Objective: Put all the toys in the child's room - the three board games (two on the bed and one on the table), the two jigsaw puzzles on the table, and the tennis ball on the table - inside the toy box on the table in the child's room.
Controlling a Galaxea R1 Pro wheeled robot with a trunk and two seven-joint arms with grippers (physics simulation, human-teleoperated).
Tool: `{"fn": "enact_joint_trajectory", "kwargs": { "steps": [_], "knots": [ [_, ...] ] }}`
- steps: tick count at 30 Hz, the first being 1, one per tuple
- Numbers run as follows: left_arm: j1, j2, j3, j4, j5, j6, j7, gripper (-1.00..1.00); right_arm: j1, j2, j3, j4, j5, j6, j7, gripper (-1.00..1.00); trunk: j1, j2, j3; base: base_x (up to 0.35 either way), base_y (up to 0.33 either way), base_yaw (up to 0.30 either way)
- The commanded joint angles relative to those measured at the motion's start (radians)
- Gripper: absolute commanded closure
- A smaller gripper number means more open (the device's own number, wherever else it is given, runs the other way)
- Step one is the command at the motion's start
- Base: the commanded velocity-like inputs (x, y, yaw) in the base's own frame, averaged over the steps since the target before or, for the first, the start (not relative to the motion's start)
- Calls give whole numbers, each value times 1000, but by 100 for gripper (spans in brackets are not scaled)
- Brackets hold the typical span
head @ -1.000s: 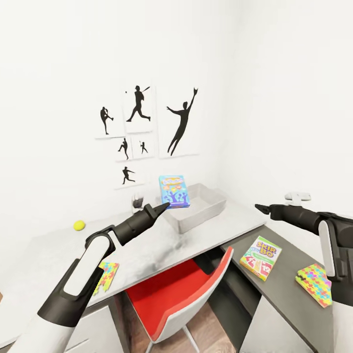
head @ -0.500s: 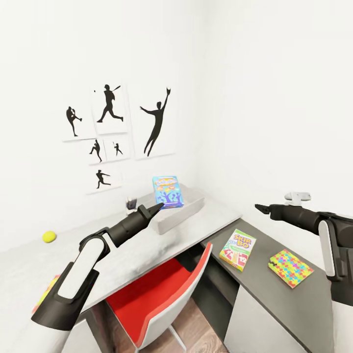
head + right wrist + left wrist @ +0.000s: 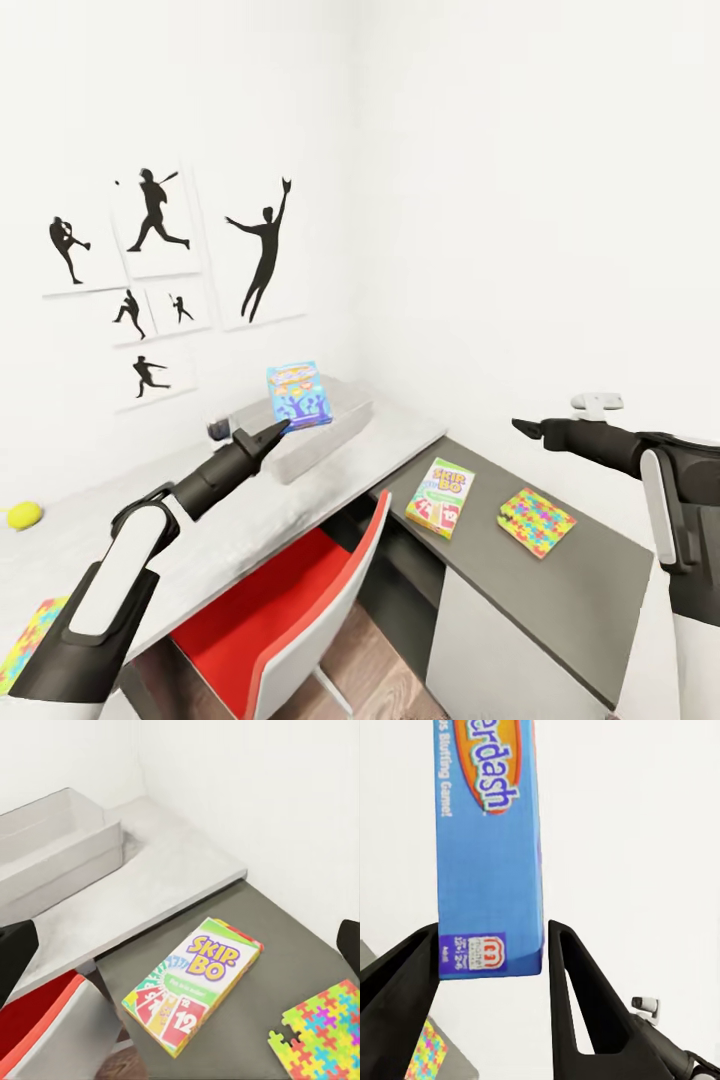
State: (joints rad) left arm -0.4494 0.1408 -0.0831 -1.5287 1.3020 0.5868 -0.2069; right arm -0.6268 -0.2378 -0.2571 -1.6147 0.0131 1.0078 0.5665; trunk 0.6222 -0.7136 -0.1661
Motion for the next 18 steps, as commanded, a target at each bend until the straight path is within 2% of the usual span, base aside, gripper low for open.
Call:
{"fn": "enact_joint_trajectory", "kwargs": {
  "steps": [1,13,15,18],
  "knots": [
    [13,5,33,-1,13,5,-5,100,-1,0,-1,-1,2,5,4,-100,0,-1,-1,0,0,-295],
    [23,10,56,-6,14,5,-10,100,-1,0,3,-1,2,5,4,-100,0,-1,-1,5,1,-295],
    [34,18,73,-14,14,5,-11,100,-1,1,33,-1,2,5,3,-100,0,-1,-1,161,76,-234],
    [39,21,80,-19,14,5,-11,100,0,2,79,-1,2,2,1,-100,0,-1,-1,232,119,-125]
  ]
}}
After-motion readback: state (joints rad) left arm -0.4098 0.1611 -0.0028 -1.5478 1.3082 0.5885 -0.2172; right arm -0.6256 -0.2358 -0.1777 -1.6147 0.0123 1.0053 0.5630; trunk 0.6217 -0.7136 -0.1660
